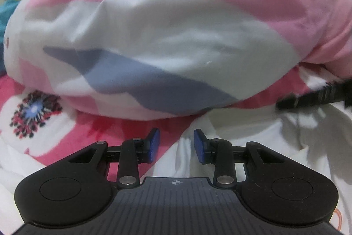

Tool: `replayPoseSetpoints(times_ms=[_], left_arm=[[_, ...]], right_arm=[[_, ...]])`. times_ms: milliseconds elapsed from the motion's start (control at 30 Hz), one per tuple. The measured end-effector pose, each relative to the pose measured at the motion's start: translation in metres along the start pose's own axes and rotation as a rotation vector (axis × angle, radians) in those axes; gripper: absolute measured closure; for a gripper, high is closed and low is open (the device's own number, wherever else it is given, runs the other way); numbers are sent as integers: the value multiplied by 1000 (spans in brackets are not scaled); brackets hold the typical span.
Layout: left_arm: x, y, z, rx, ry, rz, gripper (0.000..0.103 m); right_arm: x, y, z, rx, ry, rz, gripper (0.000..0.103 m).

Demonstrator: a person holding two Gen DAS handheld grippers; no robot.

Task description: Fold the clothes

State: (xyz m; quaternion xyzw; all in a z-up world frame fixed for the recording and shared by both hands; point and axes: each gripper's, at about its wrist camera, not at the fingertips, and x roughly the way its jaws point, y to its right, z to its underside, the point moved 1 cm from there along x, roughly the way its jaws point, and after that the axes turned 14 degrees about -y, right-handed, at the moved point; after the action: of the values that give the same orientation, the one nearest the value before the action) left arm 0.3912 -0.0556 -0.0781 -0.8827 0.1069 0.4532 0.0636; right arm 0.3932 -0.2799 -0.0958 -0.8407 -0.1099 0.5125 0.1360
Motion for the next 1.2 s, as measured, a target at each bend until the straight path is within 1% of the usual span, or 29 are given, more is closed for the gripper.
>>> replayPoseSetpoints(times_ms=[33, 100, 133, 200, 267, 367, 433, 467, 567, 667, 767, 867, 933, 967, 1033, 1100, 1167, 1200], left_arm=[[-1, -3, 0, -17, -6, 4, 69], [-16, -13, -1, -46, 1, 18, 69], [-24, -18, -1, -60, 4, 25, 69], [-51, -30, 0, -72, 34, 15, 67], [-84, -45, 2, -85, 68, -7, 65], [-136, -73, 4, -114, 94, -56, 63], [-168, -93, 7, -142, 103, -72, 62], [-184, -103, 9, -156, 105, -74, 61], [-212, -122, 19, -189, 68, -71, 55], [-212, -133, 42, -259, 42, -35, 54], [-191, -130, 66, -327, 19, 19, 54], [-163, -120, 81, -358, 14, 33, 55], [-148, -117, 84, -364, 30, -21, 55], [-140, -116, 85, -368, 39, -48, 55], [-131, -119, 87, -393, 54, -79, 55], [-122, -124, 91, -414, 55, -104, 58], [-113, -130, 97, -433, 51, -144, 60], [-109, -134, 101, -438, 48, -160, 61]], right_arm=[[-8, 11, 0, 70, 25, -22, 82], [-25, 32, 0, 210, 75, -67, 82], [-34, 42, 1, 276, 97, -87, 80], [-60, 55, 9, 351, 108, -94, 79], [-90, 63, 20, 387, 113, -103, 78], [-129, 63, 37, 415, 94, -122, 78], [-150, 51, 45, 397, 77, -130, 78], [-158, 42, 49, 376, 70, -133, 78], [-173, 6, 49, 279, 50, -162, 76], [-163, -41, 46, 152, 21, -188, 74], [-140, -90, 45, 33, -22, -189, 74], [-102, -124, 37, -38, -81, -150, 74], [-72, -138, 29, -61, -107, -102, 73], [-60, -143, 26, -69, -126, -94, 73], [-36, -155, 23, -86, -173, -110, 73], [-12, -166, 21, -104, -219, -124, 73], [1, -178, 23, -150, -231, -117, 73], [4, -187, 24, -208, -221, -108, 73]])
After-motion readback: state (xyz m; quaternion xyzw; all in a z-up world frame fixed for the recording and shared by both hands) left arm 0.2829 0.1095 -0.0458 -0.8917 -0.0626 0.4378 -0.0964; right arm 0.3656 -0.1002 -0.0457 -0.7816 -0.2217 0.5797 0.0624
